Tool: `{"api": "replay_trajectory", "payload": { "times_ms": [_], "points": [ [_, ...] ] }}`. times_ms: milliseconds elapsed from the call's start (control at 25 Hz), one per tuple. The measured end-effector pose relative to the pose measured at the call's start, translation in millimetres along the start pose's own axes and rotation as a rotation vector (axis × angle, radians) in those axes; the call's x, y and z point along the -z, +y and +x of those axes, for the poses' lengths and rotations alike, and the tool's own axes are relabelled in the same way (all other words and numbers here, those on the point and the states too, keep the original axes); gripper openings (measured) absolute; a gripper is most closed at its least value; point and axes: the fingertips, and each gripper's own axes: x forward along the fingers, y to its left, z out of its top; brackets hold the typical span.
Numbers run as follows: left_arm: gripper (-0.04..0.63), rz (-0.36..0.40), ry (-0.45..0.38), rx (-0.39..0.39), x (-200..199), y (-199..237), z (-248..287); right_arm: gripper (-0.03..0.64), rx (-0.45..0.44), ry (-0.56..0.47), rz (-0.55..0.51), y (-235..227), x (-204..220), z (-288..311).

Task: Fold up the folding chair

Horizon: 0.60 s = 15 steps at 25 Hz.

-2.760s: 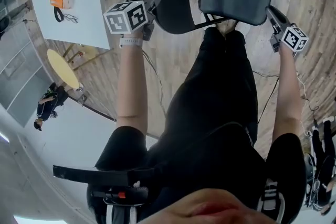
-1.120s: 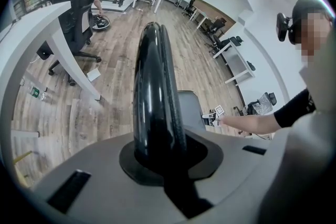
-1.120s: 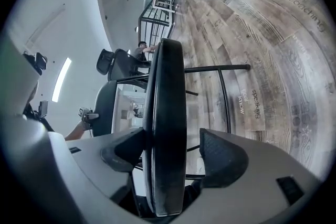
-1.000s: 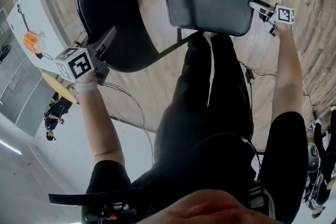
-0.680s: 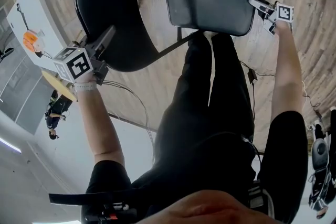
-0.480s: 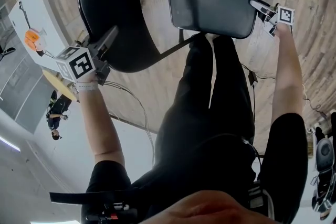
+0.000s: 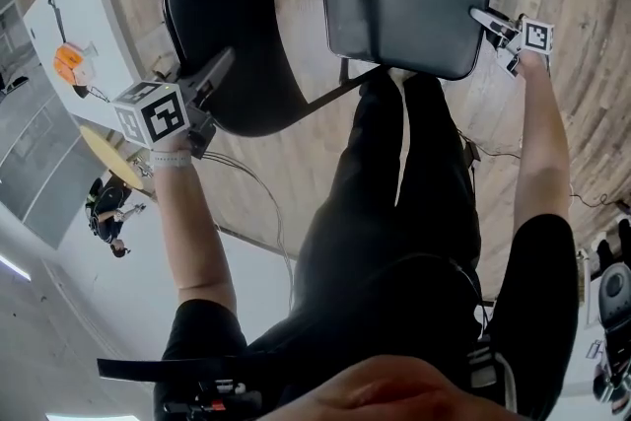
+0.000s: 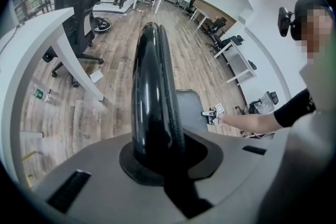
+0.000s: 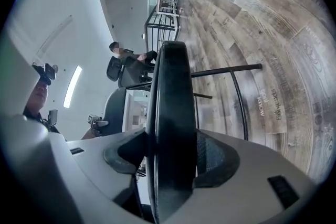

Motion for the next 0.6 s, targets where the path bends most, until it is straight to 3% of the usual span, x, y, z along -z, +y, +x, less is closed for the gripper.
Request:
{"api": "replay_trajectory", "payload": {
  "times_ms": [200,480,600],
  "points": [
    [0.051,0.009,0.001,-0.027,-3,5,-27,0.258,-0.108,0.059,-0.025,58,7,19],
    [0.051,0.024,0.001,-0.061,-8,14,-68,0.255,-0.157,0.16,-0.124,138,19,59],
    [0.051,0.039,-0.001,-0.08,-9,19,-88,0.247,-0.226,0.186,-0.13,183,28,80]
  ]
}}
